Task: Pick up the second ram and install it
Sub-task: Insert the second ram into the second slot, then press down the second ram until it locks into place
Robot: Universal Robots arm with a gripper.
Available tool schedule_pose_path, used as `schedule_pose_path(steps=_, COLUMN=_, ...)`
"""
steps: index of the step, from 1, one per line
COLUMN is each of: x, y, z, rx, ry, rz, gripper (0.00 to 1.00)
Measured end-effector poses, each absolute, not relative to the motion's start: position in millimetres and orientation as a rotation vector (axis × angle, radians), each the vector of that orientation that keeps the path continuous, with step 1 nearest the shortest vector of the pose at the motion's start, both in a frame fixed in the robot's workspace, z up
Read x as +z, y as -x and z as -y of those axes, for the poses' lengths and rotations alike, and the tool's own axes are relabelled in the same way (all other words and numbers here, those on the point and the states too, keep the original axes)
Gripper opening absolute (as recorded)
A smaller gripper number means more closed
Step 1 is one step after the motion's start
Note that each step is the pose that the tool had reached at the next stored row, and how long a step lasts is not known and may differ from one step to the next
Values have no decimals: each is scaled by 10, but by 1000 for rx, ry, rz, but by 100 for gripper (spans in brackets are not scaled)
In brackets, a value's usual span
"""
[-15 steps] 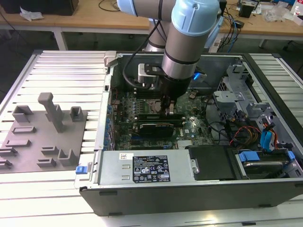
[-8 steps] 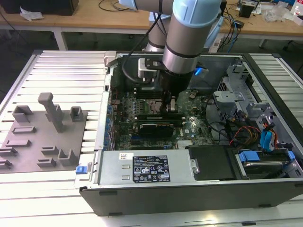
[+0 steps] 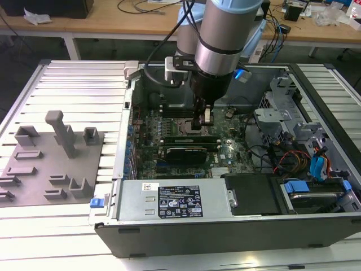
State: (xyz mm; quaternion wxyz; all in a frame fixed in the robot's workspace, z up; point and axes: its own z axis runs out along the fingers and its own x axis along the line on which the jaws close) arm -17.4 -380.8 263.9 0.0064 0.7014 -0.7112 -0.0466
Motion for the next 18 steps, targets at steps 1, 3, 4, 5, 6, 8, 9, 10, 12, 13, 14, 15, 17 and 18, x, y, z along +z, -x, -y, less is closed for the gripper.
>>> schedule_pose_path(steps=1, x=2639, y=174, z=3808, rx=-146, ry=-2195, rz=2225, gripper=11)
schedule_pose_path(steps=3, x=2640, y=174, z=3808, rx=-146, ry=-2195, rz=2225, gripper=11)
schedule_pose_path(steps=4, x=2637, y=171, z=3809, rx=-146, ry=-2194, rz=2225, gripper=11)
schedule_pose_path(steps=5, x=2627, y=159, z=3809, rx=-146, ry=-2194, rz=2225, gripper=11)
schedule_pose_path(steps=6, x=2611, y=138, z=3809, rx=-147, ry=-2194, rz=2225, gripper=11)
schedule_pose_path(steps=8, x=2504, y=-78, z=3809, rx=-153, ry=-2191, rz=2222, gripper=11)
schedule_pose_path(steps=9, x=2455, y=-164, z=3808, rx=-153, ry=-2191, rz=2222, gripper=11)
schedule_pose_path(steps=10, x=2420, y=-215, z=3808, rx=-154, ry=-2190, rz=2222, gripper=11)
schedule_pose_path(steps=12, x=2329, y=-258, z=3808, rx=-156, ry=-2189, rz=2220, gripper=11)
schedule_pose_path(steps=13, x=2313, y=-259, z=3809, rx=-157, ry=-2189, rz=2220, gripper=11)
schedule_pose_path(steps=14, x=2292, y=-259, z=3811, rx=-157, ry=-2188, rz=2219, gripper=11)
schedule_pose_path(steps=15, x=2282, y=-259, z=3813, rx=-157, ry=-2188, rz=2219, gripper=11)
schedule_pose_path(steps=17, x=2287, y=-259, z=3818, rx=-157, ry=-2189, rz=2220, gripper=11)
schedule_pose_path(steps=18, x=2325, y=-256, z=3817, rx=-155, ry=-2191, rz=2222, gripper=11)
